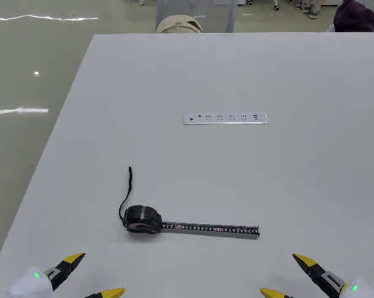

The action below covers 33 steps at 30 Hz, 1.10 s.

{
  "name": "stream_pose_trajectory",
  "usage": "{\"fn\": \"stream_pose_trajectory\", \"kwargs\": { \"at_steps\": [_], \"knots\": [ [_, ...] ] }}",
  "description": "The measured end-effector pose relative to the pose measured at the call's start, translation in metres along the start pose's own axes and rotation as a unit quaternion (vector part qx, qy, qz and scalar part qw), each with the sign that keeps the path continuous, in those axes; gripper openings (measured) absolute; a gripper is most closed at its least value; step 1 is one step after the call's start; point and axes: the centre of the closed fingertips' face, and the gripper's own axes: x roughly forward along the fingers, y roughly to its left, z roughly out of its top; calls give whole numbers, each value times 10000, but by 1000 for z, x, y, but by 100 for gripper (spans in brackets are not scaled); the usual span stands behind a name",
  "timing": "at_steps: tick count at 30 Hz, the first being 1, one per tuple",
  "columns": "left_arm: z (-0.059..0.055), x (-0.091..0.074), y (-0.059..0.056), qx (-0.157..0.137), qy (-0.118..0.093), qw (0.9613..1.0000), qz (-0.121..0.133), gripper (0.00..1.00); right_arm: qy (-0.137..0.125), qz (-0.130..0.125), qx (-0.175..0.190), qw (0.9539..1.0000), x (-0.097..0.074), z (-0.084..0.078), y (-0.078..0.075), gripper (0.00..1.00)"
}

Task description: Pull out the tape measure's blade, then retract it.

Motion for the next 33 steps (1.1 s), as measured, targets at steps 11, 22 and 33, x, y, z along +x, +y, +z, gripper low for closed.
{"fn": "stream_pose_trajectory", "kwargs": {
  "at_steps": [11, 22, 33],
  "knots": [
    [-1, -1, -1, -61, -49, 10000, 50, 78, -21, -40, -15, 10000, -5, 1, -1, 70],
    [-4, -1, 1, -97, -20, 9999, 56, 78, -85, -20, 131, 9999, -5, 1, -1, 69],
    [-2, 0, 1, -87, -23, 9999, 51, 77, -76, -21, 124, 9999, -5, 2, -2, 69]
  ]
}}
